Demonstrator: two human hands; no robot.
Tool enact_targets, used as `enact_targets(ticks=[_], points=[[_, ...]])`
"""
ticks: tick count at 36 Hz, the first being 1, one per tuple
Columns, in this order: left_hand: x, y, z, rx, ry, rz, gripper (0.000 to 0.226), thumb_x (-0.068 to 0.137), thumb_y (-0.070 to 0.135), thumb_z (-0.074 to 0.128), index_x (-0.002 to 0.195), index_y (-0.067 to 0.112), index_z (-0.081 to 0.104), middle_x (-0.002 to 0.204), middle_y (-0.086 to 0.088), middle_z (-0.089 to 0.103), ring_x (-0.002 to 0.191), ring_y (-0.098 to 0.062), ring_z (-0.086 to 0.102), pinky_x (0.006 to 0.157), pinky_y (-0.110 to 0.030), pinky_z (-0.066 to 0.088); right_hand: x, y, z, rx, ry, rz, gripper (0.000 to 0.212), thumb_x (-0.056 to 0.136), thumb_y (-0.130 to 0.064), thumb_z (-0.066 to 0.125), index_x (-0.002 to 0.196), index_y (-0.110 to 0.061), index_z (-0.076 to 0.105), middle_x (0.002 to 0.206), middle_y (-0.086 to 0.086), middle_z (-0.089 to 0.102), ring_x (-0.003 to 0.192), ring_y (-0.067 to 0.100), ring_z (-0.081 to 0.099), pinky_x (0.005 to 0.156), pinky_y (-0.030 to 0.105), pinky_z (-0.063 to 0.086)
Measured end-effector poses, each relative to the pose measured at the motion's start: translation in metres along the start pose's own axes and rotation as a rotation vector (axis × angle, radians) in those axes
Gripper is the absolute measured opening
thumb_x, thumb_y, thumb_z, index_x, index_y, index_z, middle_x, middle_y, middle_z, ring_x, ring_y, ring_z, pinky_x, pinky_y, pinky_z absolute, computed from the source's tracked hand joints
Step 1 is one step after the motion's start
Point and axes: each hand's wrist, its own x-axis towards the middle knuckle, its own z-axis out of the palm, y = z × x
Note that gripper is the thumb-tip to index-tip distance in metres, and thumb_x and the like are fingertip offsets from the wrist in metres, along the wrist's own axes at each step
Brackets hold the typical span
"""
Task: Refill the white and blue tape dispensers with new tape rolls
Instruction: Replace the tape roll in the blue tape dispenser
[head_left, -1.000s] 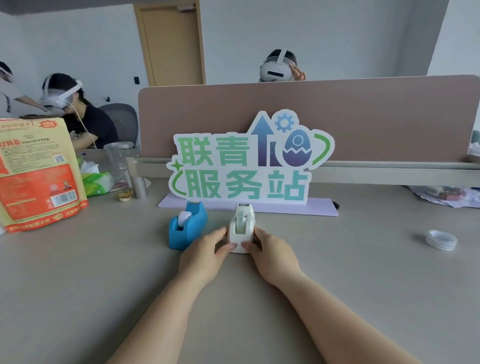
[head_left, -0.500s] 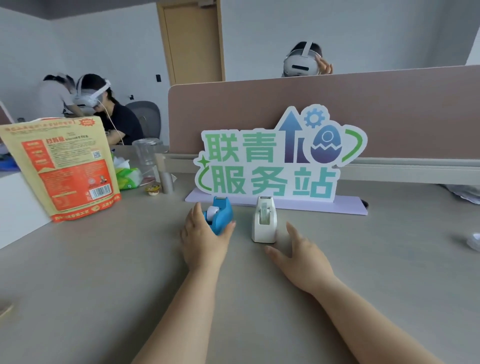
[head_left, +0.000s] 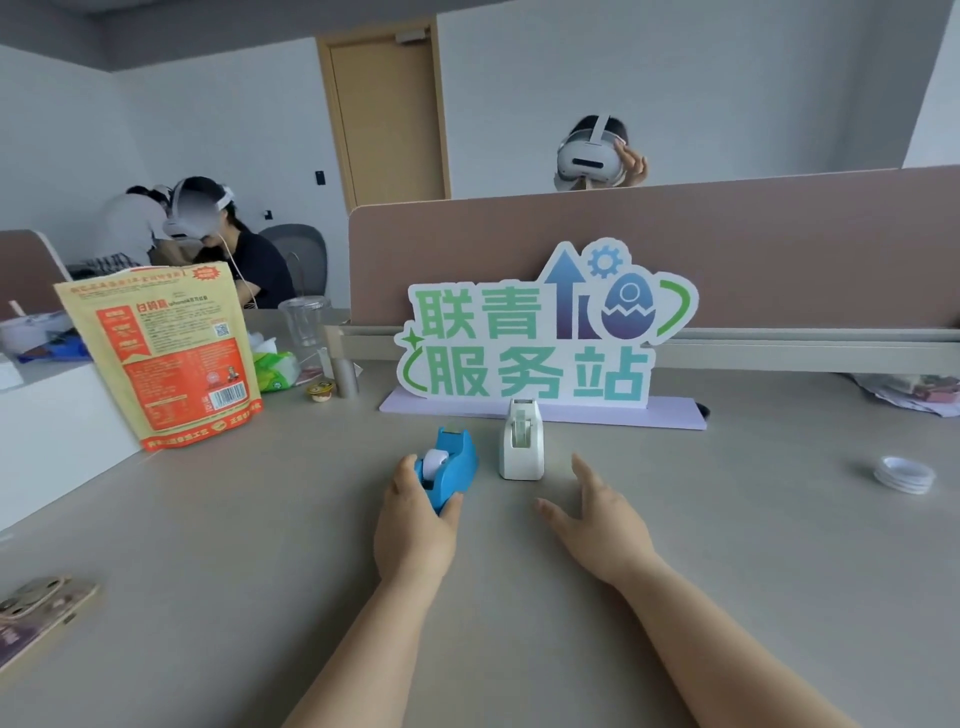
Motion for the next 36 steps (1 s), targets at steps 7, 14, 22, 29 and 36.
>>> enact_targets(ticks=[7,14,22,29,36], points=[[-0.078,0.006,-0.034,-0.060,-0.174,0.129,0.058,0.078,0.034,0.067,0.128,0.029,0.039,0.123,0.009,0.055,0.106,-0.017,0.056,0.083,-0.031,0.047,-0.066,0.004,-0.009,0.171,0.024,-0.035,0.070,0.086,-0.046,0.057,0.145,-0.023,0.028,0.145,-0.002,0.045,0.131,0.017,0.045,0.104,0.031,0.039],[-0.133,0.029,-0.043,-0.151,-0.437,0.254,0.055,0.078,0.036,0.067,0.124,0.040,0.037,0.117,0.020,0.054,0.101,-0.009,0.056,0.086,-0.031,0.048,-0.133,0.022,-0.040,0.348,-0.002,-0.076,0.081,0.080,-0.044,0.069,0.146,-0.022,0.028,0.146,-0.010,0.040,0.136,0.009,0.036,0.101,0.017,0.028],[-0.149,0.054,-0.032,-0.370,-0.736,0.276,0.055,0.068,0.030,0.068,0.116,0.041,0.045,0.117,0.012,0.056,0.107,-0.014,0.057,0.091,-0.035,0.052,-0.165,0.066,-0.078,0.357,-0.013,-0.042,0.096,0.066,-0.041,0.080,0.145,-0.022,0.029,0.145,-0.013,0.039,0.135,0.005,0.034,0.106,0.021,0.029],[-0.137,0.079,0.000,-0.513,-0.921,0.302,0.061,0.067,0.017,0.073,0.118,0.041,0.052,0.127,0.005,0.055,0.116,-0.011,0.055,0.094,-0.031,0.051,-0.153,0.085,-0.086,0.448,0.090,0.006,0.075,0.073,-0.021,0.080,0.137,-0.022,0.040,0.124,-0.009,0.052,0.118,0.007,0.049,0.091,0.015,0.034],[-0.134,0.080,0.009,-0.522,-0.782,0.347,0.054,0.073,0.038,0.074,0.122,0.046,0.051,0.130,0.021,0.053,0.122,0.005,0.046,0.104,-0.024,0.038,-0.141,0.092,-0.083,0.500,0.118,0.009,0.065,0.072,-0.024,0.080,0.128,-0.028,0.047,0.114,-0.013,0.055,0.110,0.010,0.055,0.085,0.015,0.041]])
